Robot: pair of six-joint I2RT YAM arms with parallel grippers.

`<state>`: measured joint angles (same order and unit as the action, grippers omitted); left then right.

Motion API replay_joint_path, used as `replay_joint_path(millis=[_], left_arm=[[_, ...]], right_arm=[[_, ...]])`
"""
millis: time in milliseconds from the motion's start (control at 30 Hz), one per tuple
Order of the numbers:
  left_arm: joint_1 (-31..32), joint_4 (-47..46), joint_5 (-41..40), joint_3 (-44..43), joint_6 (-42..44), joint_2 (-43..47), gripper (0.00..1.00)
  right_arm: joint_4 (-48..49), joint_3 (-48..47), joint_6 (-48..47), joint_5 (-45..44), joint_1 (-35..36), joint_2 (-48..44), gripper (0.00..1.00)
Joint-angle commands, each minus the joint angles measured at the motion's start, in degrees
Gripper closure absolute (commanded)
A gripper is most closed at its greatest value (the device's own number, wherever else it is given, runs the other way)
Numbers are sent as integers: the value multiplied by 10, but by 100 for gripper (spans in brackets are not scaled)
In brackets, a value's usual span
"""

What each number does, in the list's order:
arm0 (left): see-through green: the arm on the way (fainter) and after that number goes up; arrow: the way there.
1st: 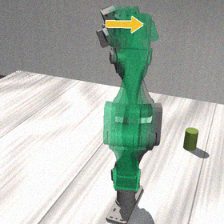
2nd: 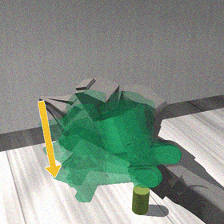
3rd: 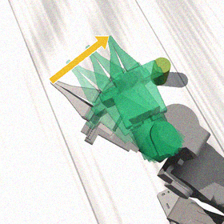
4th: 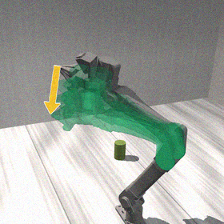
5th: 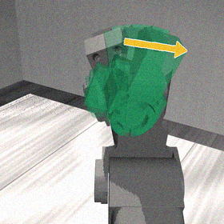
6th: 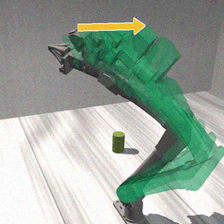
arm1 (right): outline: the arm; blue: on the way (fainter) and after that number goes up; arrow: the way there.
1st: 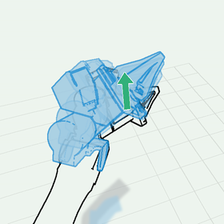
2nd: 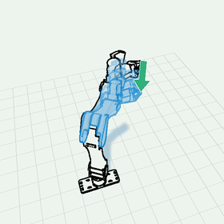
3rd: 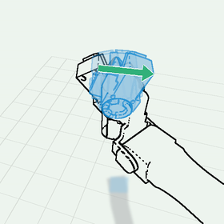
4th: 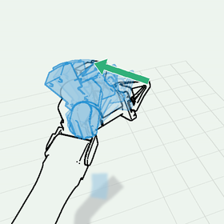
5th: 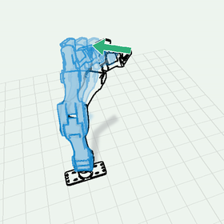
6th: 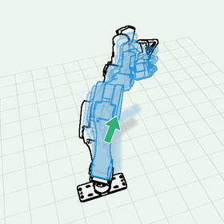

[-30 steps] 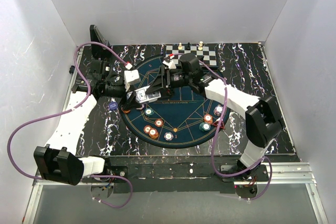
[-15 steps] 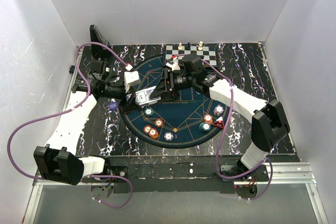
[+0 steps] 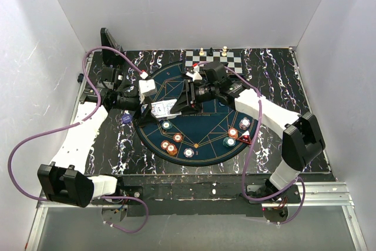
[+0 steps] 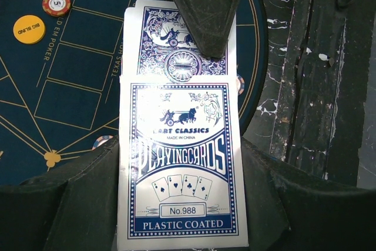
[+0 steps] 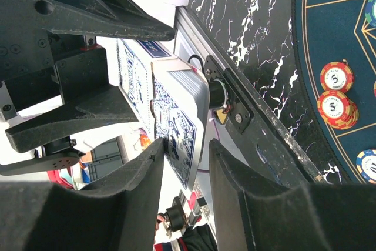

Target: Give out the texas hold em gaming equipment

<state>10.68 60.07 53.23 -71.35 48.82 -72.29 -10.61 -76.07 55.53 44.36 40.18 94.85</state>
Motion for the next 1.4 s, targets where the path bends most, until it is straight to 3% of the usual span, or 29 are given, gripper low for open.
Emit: replay_joint_path(millis=[0,167,400,667,733,933,1033,1167,1267,1367], left_arm=[[2,-2,35,-11,8,18,100],[2,-34,46,12,-13,29,100],[2,-103,51,29,-82,39,100],[2,-127,58,8,-117,25,100],[2,-127,61,10,-117,24,100],[3,-112,70,18,-93,29,99],[3,-95,60,18,-73,24,66],[8,-92,37,17,-51,20,40],[19,-93,23,8,-43,15,28],[31,-94,14,2,-40,15,25]], right_arm=[[-7,-3,-9,-5,-10,-39,57],[18,9,9,6,-13,-48,58],[82,19,49,35,-8,-41,39],[155,-1,100,57,3,-10,37],[160,-11,102,55,8,-4,43],[176,-24,119,60,19,15,74],[184,-17,124,57,21,13,82],[184,-14,125,51,25,12,84],[184,-14,127,49,28,13,84],[184,-14,127,48,30,17,85]])
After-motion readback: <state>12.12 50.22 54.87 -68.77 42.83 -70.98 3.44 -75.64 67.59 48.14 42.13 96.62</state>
